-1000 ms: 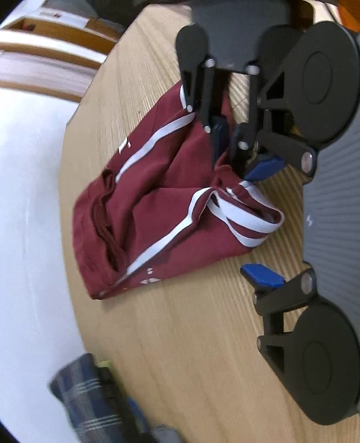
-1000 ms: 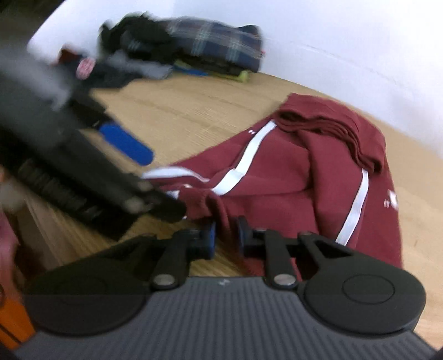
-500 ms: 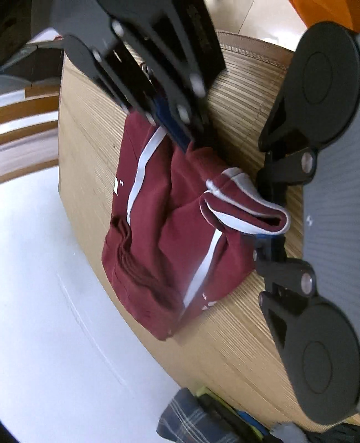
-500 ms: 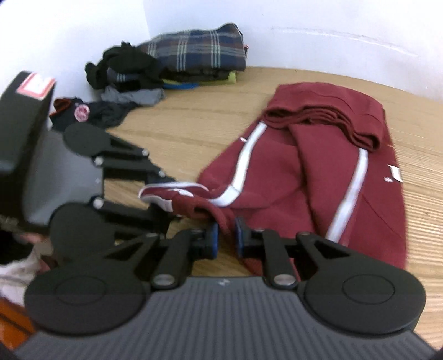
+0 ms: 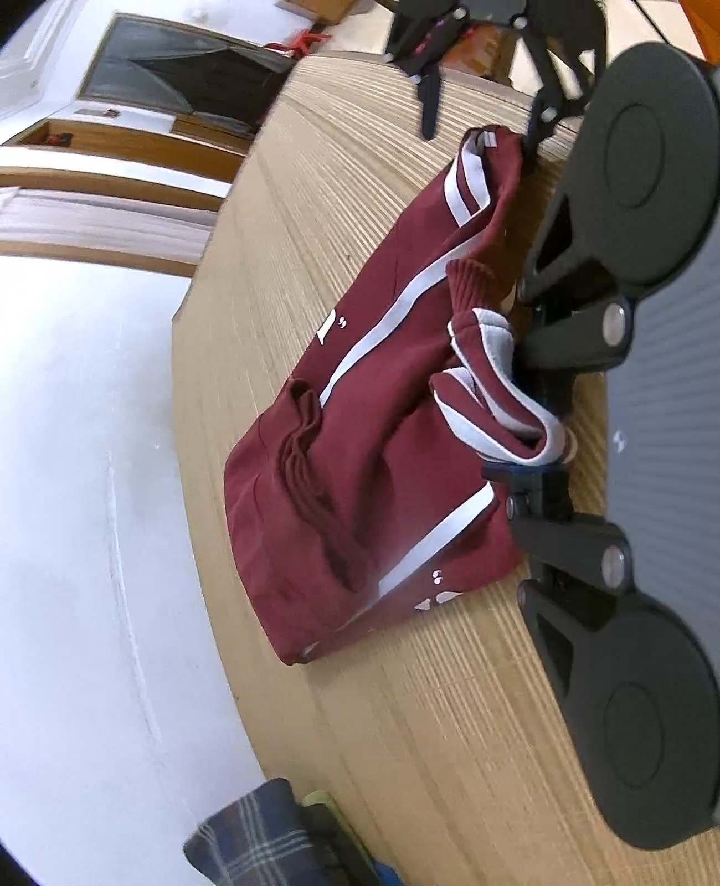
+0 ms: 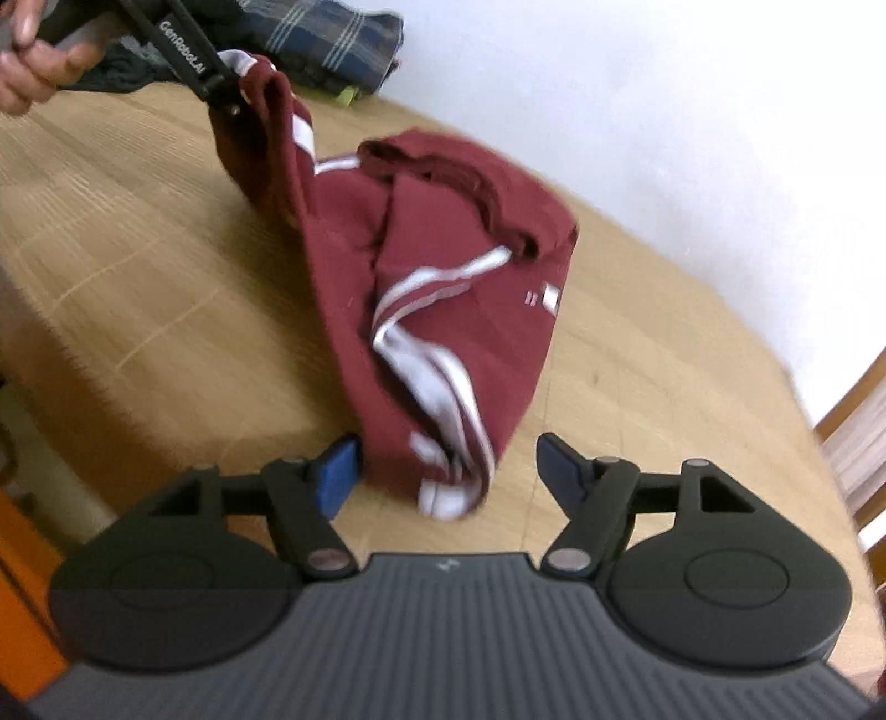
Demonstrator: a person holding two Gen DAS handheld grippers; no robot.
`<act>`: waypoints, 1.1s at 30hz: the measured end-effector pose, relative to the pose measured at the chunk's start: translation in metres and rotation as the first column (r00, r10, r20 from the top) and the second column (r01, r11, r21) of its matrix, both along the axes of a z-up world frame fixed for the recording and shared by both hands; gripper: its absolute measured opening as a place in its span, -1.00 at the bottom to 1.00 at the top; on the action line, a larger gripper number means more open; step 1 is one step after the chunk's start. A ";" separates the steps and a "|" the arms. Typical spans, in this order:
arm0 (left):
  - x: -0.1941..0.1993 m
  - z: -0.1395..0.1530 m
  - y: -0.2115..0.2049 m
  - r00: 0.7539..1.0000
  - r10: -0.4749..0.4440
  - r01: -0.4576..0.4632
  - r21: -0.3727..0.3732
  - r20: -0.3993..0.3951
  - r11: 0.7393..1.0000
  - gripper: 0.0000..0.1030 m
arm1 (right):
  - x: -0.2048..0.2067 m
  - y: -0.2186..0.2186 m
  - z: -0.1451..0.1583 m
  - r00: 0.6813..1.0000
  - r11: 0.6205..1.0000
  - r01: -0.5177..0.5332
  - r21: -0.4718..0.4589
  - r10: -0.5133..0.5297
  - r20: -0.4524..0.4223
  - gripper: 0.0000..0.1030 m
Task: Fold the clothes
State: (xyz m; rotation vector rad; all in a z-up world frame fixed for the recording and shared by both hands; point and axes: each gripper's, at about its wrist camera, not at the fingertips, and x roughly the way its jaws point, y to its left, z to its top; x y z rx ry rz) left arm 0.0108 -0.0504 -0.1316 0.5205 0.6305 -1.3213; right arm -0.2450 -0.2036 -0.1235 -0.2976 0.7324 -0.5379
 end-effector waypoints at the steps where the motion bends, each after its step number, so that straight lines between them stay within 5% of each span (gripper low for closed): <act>1: -0.002 -0.001 0.000 1.000 0.000 0.000 0.004 0.010 1.000 -0.73 | 0.004 -0.001 -0.003 1.000 1.000 0.008 -0.022 -0.008 0.012 0.37; 3: -0.006 -0.004 0.000 0.999 0.009 -0.009 0.003 0.032 1.000 -0.67 | 0.010 -0.008 -0.005 0.999 1.000 0.018 -0.008 -0.017 0.041 0.25; 5: -0.007 -0.011 -0.001 0.999 0.021 -0.021 -0.004 0.037 1.000 -0.59 | 0.014 -0.014 -0.003 0.999 0.999 0.006 0.040 -0.008 0.046 -0.29; 7: -0.004 -0.018 -0.002 0.999 0.036 -0.036 -0.002 0.012 0.999 -0.60 | 0.017 -0.016 -0.002 0.999 0.998 -0.008 0.069 0.005 0.044 -0.44; 14: -0.011 -0.012 0.020 1.000 0.014 -0.013 -0.044 0.023 0.999 -0.78 | 0.006 -0.014 0.019 0.997 0.994 -0.035 0.106 0.028 0.069 -0.60; 22: -0.014 0.061 0.056 1.000 -0.004 0.006 -0.148 0.014 0.989 -0.79 | -0.016 -0.012 0.099 0.981 0.991 -0.123 0.059 0.113 0.159 -0.63; 28: 0.024 0.105 0.015 1.000 0.021 -0.022 -0.191 -0.007 0.981 -0.79 | 0.027 -0.068 0.153 0.959 0.974 -0.220 0.049 0.207 0.193 -0.63; 33: 0.075 0.110 -0.049 0.995 0.102 -0.099 -0.171 0.006 0.980 -0.79 | 0.094 -0.126 0.152 0.943 0.957 -0.289 0.028 0.280 0.181 -0.63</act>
